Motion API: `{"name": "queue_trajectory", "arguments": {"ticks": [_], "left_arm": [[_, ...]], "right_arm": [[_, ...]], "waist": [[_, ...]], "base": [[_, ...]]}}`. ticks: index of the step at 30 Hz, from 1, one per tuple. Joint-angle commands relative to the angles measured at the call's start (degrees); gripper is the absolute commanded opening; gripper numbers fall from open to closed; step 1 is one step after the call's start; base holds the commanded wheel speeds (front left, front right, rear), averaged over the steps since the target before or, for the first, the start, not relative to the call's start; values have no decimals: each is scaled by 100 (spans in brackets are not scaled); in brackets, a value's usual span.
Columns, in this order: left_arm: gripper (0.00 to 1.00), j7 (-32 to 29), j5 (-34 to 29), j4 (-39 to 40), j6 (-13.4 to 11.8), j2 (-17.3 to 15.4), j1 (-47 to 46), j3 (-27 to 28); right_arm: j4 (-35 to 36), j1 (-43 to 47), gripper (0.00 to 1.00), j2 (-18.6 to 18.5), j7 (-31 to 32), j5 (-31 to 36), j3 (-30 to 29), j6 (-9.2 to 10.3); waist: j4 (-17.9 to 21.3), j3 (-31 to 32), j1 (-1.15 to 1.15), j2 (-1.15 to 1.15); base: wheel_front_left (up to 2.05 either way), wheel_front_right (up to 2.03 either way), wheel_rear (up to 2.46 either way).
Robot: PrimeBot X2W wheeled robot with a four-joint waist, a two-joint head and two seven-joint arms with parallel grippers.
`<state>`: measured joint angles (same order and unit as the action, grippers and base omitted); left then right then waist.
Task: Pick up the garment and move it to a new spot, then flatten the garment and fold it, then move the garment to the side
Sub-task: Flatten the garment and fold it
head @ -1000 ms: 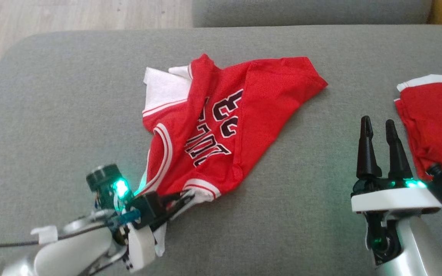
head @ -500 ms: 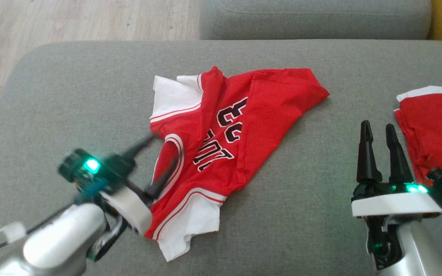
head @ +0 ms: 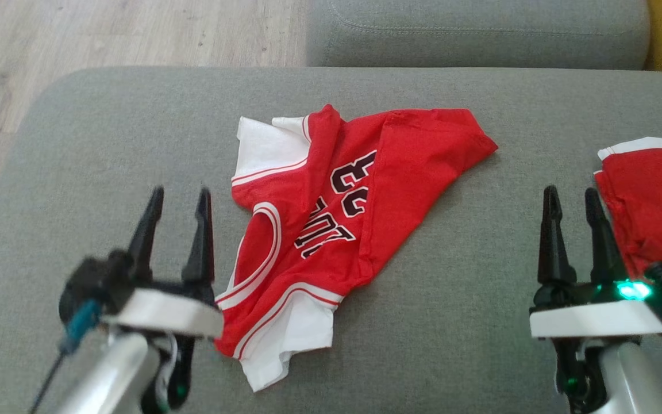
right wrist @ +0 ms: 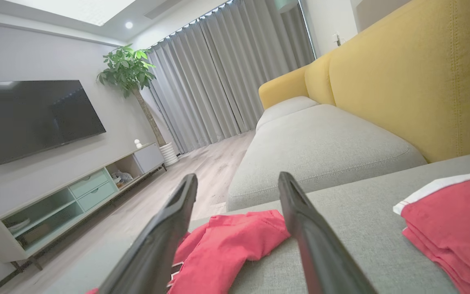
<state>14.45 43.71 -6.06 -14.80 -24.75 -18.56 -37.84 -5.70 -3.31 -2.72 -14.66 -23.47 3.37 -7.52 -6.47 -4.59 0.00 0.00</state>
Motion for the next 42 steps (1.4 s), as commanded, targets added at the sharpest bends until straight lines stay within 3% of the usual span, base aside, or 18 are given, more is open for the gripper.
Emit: {"name": "queue_trajectory", "arguments": {"ticks": [1,7,14,18,31,42], "left_arm": [[100,52,-168,147,42,-7,26,452],[100,53,-737,53,401,610,600,1140],[100,54,-1244,-137,870,1014,557,1509],[100,54,-1449,-236,1085,1241,479,1658],[100,54,-1820,-534,1718,1968,112,1943],[100,54,-1964,-691,1955,2151,-27,2043]], "right_arm": [[197,-55,100,-16,-34,86,164,3],[188,-58,100,-16,-34,223,188,3],[-65,-561,100,-16,-34,653,228,3],[-544,-1195,100,-16,117,975,229,3],[-2723,-3425,100,-16,1857,2184,-143,3],[-4018,-4338,100,-16,1828,3014,-395,3]], "waist": [[-4,-4,0,0],[-66,-77,0,0],[-199,-341,0,0],[-347,-502,0,0],[-1057,-1091,0,0],[-1407,-1382,0,0]], "base": [[0,0,0],[0,0,0],[0,0,0],[0,0,0],[0,0,0],[0,0,0]]}}
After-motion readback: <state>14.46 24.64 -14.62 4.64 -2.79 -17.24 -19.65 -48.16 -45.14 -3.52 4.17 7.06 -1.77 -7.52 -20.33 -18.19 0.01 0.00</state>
